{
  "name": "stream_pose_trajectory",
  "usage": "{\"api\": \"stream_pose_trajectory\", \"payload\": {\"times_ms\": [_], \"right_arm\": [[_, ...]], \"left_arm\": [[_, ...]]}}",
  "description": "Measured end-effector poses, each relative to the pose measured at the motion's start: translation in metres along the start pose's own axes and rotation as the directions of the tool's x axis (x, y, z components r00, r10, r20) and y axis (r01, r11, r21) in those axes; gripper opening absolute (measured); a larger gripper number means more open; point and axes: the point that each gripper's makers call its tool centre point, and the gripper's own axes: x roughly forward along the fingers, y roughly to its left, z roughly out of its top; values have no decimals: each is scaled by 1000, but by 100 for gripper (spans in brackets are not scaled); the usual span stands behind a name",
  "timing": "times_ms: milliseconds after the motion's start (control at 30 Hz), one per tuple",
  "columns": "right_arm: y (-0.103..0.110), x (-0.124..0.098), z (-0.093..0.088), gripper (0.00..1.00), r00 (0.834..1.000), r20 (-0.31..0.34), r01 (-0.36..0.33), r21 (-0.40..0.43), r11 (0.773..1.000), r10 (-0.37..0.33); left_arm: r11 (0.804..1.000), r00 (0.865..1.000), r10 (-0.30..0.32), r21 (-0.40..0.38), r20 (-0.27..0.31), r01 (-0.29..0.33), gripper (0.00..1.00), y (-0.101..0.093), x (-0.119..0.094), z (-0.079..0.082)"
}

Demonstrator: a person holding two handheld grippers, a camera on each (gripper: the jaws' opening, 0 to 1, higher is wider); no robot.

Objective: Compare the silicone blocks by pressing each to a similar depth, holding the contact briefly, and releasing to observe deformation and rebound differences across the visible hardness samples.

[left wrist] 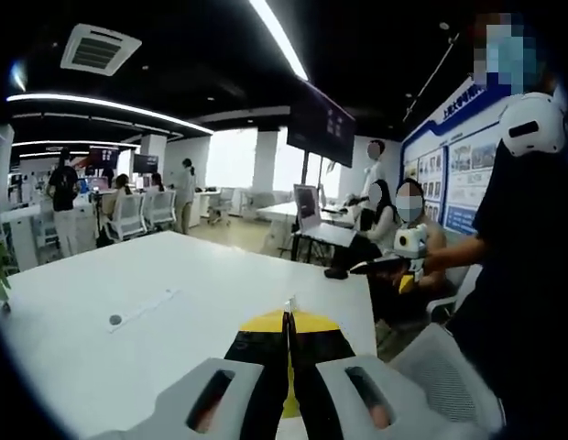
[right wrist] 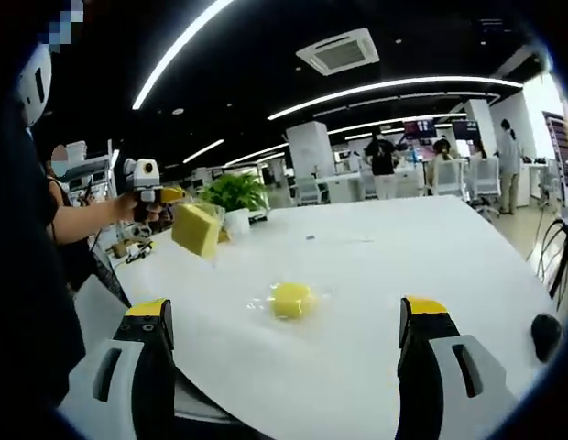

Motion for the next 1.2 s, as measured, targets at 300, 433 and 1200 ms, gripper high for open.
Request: {"api": "stream_pose_trajectory", "payload": {"times_ms": [300,433,1200], "right_arm": [[5,-8,-12,96,1000,-31,3,-18,1000,-4],[8,-9,-18,96,998,-56,-5,-24,1000,4],[9,0,-23,93,996,-82,-14,25,1000,16]], "left_arm": [[993,993,80,-76,-86,-87,0,22,5,-40],[979,994,96,-179,-50,-103,0,30,8,-51],[839,917,362,-368,-170,-400,0,147,-7,-138]]}}
